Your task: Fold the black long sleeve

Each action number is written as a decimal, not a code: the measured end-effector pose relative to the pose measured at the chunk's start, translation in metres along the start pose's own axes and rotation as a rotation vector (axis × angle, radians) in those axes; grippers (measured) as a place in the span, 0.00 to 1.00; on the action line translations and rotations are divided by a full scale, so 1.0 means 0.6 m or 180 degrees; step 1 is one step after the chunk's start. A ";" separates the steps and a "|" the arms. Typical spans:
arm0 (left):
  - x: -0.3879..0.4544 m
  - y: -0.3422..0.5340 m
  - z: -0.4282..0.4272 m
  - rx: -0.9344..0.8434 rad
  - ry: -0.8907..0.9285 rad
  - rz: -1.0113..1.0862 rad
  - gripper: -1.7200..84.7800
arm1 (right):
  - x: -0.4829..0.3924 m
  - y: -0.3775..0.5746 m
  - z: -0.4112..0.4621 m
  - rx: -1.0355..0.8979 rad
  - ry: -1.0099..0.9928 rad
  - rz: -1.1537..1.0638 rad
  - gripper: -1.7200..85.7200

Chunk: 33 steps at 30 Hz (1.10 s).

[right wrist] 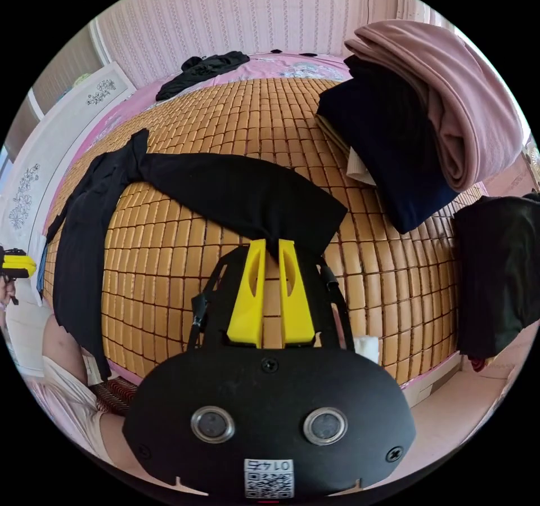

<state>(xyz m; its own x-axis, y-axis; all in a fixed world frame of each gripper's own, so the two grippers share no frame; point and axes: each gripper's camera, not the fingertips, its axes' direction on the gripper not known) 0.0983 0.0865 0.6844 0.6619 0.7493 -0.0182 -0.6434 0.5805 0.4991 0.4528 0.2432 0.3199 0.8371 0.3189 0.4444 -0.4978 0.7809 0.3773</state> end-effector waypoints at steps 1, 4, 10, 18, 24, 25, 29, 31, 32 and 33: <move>0.007 -0.032 0.020 0.0020 0.0007 0.0061 0.01 | 0.012 -0.002 -0.016 -0.0033 -0.0134 -0.0036 0.04; 0.035 -0.103 0.063 0.0110 0.0048 0.0272 0.01 | 0.051 0.010 -0.089 0.0344 -0.1162 -0.0327 0.03; 0.106 -0.219 0.151 0.0324 0.0124 0.0718 0.01 | 0.231 0.082 -0.157 0.1694 -0.2384 0.0976 0.04; 0.193 -0.361 0.292 0.0377 0.0198 0.0959 0.03 | 0.259 0.057 -0.191 0.1260 -0.1241 0.1505 0.13; 0.298 -0.451 0.411 0.0364 0.0477 0.1180 0.06 | 0.243 0.005 -0.187 0.0695 -0.0781 0.1327 0.16; 0.322 -0.465 0.435 0.0363 0.0533 0.1233 0.07 | 0.239 -0.004 -0.185 0.0597 -0.0629 0.1332 0.16; 0.402 -0.504 0.519 0.0339 0.0649 0.1369 0.08 | 0.227 -0.026 -0.183 0.0462 -0.0414 0.1268 0.15; 0.429 -0.519 0.553 0.0294 0.0655 0.1380 0.08 | 0.224 -0.037 -0.187 0.0418 -0.0354 0.1231 0.13; 0.444 -0.528 0.572 0.0288 0.0676 0.1385 0.08 | 0.224 -0.039 -0.188 0.0409 -0.0321 0.1235 0.13; 0.450 -0.532 0.581 0.0287 0.0689 0.1390 0.08 | 0.224 -0.043 -0.189 0.0383 -0.0276 0.1254 0.11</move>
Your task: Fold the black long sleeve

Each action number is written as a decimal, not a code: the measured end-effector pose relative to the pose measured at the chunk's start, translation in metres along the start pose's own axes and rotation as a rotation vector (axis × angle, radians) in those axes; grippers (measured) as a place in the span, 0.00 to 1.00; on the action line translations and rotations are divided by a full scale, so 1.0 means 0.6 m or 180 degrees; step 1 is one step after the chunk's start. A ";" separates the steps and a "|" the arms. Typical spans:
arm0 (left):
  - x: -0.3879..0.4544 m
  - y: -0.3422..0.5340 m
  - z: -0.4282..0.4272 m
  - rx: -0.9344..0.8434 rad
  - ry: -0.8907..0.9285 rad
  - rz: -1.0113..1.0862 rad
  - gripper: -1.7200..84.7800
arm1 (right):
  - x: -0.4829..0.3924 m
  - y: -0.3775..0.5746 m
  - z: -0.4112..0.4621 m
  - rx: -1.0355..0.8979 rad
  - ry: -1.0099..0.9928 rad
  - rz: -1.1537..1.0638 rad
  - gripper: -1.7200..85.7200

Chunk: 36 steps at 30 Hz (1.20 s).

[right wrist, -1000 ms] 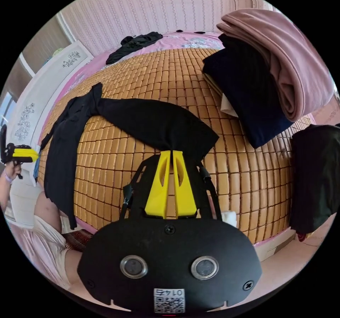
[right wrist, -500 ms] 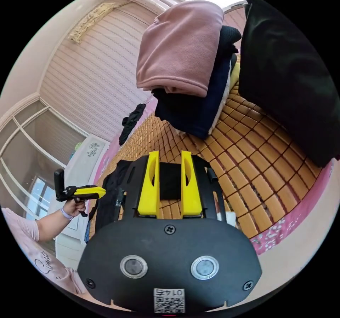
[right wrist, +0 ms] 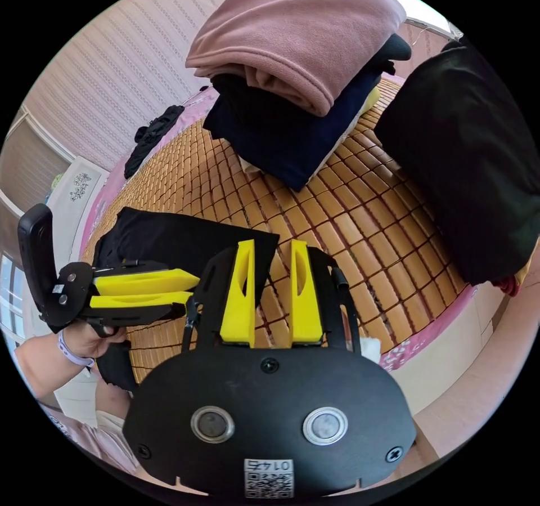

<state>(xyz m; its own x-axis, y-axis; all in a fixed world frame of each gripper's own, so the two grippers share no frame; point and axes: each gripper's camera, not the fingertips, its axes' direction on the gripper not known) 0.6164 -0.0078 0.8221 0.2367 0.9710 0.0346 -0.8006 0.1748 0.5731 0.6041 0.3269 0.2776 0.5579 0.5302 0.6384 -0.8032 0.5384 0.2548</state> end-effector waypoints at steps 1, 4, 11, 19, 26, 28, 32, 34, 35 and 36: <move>0.004 -0.009 0.021 -0.0024 0.0015 0.0027 0.08 | 0.000 -0.004 -0.001 -0.0026 0.0014 0.0017 0.09; 0.010 -0.020 0.078 -0.0260 0.0021 0.0102 0.08 | 0.002 -0.012 0.000 -0.0127 -0.0076 0.0027 0.04; 0.021 -0.014 0.119 -0.0296 -0.0037 0.0295 0.08 | -0.006 -0.028 -0.019 0.0042 -0.0096 0.0008 0.03; 0.055 -0.024 0.148 -0.0073 -0.0228 0.0508 0.08 | -0.002 -0.037 -0.021 0.0037 -0.0111 0.0142 0.11; 0.044 -0.029 0.187 -0.0284 -0.0282 0.0393 0.03 | 0.000 -0.045 -0.026 -0.0006 -0.0031 0.0138 0.03; 0.039 -0.026 0.185 -0.0242 -0.0239 0.0358 0.02 | 0.007 -0.042 -0.045 0.0158 -0.0018 0.0202 0.03; 0.032 -0.023 0.186 -0.0226 -0.0181 0.0344 0.02 | 0.028 -0.037 -0.060 0.0380 -0.0474 0.0316 0.06; 0.027 -0.022 0.184 -0.0218 -0.0142 0.0308 0.02 | 0.032 -0.043 -0.038 0.0119 -0.0541 0.0316 0.10; 0.024 -0.022 0.181 -0.0220 -0.0108 0.0267 0.02 | 0.029 -0.045 -0.030 0.0030 -0.0496 0.0297 0.10; 0.022 -0.022 0.179 -0.0220 -0.0093 0.0248 0.02 | 0.022 -0.047 -0.020 -0.0049 -0.0336 0.0243 0.09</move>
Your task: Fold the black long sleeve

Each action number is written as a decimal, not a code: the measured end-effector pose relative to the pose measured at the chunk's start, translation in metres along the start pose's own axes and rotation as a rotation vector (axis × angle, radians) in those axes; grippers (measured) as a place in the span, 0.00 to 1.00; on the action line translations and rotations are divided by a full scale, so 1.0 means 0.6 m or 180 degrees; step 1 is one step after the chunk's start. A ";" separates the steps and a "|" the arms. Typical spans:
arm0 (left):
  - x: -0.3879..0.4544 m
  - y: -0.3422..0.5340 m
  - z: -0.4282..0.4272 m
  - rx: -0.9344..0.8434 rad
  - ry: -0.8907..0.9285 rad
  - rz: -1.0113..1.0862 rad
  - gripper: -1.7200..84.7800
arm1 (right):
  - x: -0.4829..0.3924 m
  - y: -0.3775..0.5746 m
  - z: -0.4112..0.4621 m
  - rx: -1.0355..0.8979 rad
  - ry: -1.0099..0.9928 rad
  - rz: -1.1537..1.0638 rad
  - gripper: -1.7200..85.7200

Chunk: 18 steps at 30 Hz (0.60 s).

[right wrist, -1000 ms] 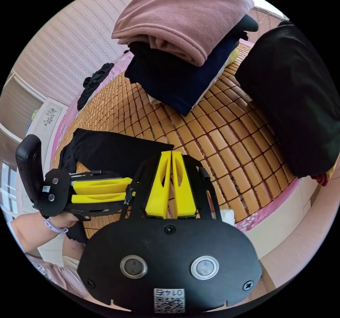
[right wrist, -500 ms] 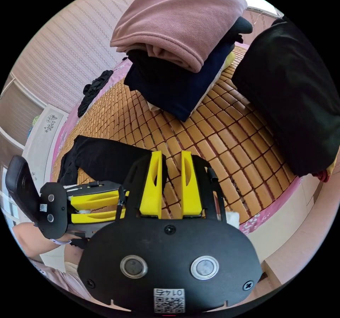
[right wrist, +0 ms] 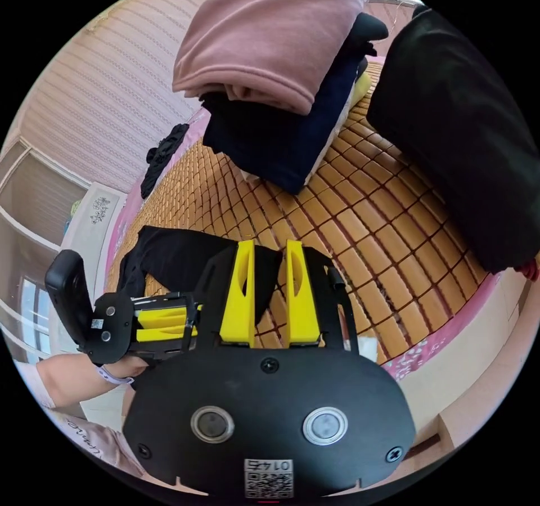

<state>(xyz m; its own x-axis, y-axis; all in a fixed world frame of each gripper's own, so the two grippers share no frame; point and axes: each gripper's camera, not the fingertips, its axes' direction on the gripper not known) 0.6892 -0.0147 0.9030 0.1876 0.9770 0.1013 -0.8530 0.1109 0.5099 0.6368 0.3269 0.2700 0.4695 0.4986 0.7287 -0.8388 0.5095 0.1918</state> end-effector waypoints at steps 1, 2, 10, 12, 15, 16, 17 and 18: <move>-0.002 0.001 -0.005 0.0008 0.0032 -0.0027 0.02 | -0.008 0.000 0.003 0.0017 0.0111 -0.0084 0.06; -0.002 0.003 -0.013 0.0024 0.0053 -0.0021 0.02 | -0.010 -0.001 0.008 -0.0021 0.0128 -0.0112 0.05; 0.000 0.029 -0.093 0.0192 0.0120 0.0162 0.02 | 0.011 0.001 0.037 0.0064 0.0194 0.0004 0.02; 0.008 0.038 -0.109 0.0207 0.0140 0.0262 0.02 | 0.013 0.002 0.041 0.0098 0.0267 0.0009 0.02; 0.023 0.050 -0.127 0.0217 -0.0051 0.0351 0.04 | 0.025 0.007 0.044 0.0241 0.0138 0.0076 0.02; 0.026 0.051 -0.130 0.0212 -0.0121 0.0366 0.05 | 0.030 0.009 0.047 0.0288 0.0099 0.0105 0.02; 0.028 0.050 -0.131 0.0201 -0.0145 0.0354 0.06 | 0.033 0.009 0.050 0.0290 0.0090 0.0116 0.02; 0.028 0.049 -0.132 0.0197 -0.0136 0.0344 0.07 | 0.037 0.010 0.059 0.0269 0.0087 0.0129 0.02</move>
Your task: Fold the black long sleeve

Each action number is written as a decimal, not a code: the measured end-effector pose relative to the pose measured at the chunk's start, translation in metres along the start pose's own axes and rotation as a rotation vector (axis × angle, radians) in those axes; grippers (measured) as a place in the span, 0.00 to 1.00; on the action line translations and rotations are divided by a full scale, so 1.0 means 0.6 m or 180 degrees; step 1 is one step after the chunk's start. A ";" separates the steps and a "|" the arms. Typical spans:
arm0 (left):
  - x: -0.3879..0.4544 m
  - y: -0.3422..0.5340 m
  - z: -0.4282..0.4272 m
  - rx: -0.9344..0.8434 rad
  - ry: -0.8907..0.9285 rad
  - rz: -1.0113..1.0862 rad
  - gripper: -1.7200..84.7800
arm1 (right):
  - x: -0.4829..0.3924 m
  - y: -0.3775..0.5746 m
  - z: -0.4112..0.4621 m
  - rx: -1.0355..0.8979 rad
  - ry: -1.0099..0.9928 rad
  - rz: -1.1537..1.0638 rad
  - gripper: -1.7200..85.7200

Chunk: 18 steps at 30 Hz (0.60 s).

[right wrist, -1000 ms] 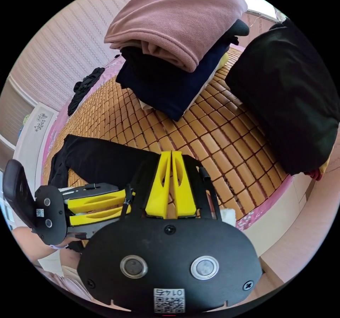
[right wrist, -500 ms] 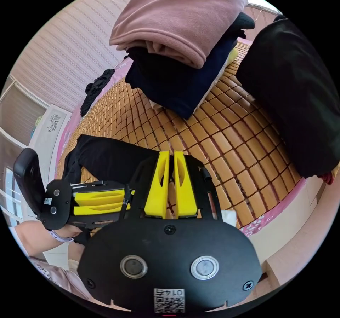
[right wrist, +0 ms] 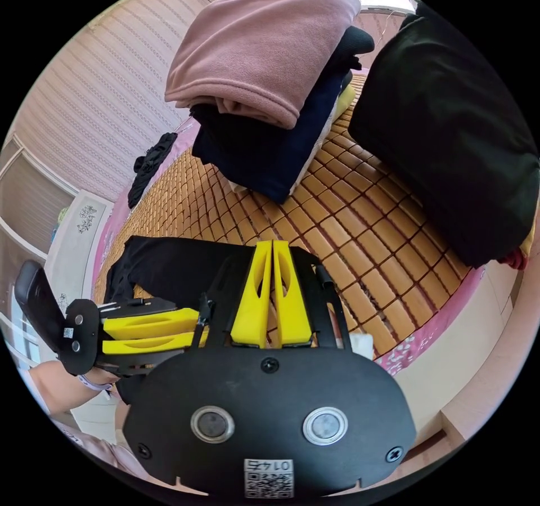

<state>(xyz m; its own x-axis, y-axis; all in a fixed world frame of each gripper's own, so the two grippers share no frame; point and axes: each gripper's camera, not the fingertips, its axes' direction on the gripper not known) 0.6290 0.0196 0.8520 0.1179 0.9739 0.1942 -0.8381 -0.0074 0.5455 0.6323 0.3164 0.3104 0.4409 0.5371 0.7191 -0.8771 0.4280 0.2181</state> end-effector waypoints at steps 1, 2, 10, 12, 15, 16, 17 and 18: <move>0.000 -0.004 0.000 0.0002 0.0035 -0.0035 0.07 | 0.003 0.001 0.011 -0.0031 0.0007 0.0002 0.02; 0.001 -0.009 0.002 -0.0015 0.0045 -0.0063 0.06 | 0.003 0.002 0.016 -0.0044 0.0017 0.0000 0.02; 0.039 -0.016 -0.055 -0.0205 0.0114 0.0511 0.01 | 0.023 0.013 0.070 0.0099 0.0226 0.0023 0.02; 0.039 -0.007 -0.072 -0.0263 0.0082 0.0558 0.02 | 0.028 0.017 0.084 0.0128 0.0239 0.0042 0.02; 0.032 0.015 -0.117 -0.0282 0.0397 0.0531 0.06 | 0.032 0.023 0.114 0.0135 0.0293 0.0062 0.03; 0.031 0.032 -0.146 -0.0203 0.0426 0.0489 0.07 | 0.037 0.026 0.125 0.0140 0.0279 0.0103 0.03; 0.028 0.055 -0.180 -0.0127 0.0462 0.0434 0.07 | 0.040 0.027 0.130 0.0148 0.0281 0.0140 0.03; 0.027 0.069 -0.198 -0.0093 0.0492 0.0400 0.07 | 0.049 0.031 0.140 0.0169 0.0303 0.0209 0.05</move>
<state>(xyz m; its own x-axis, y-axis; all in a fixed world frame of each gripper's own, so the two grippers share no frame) 0.5328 0.0619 0.7812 -0.0700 0.9889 0.1308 -0.8563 -0.1268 0.5006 0.6128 0.2791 0.3911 0.3960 0.6305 0.6676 -0.9124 0.3518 0.2090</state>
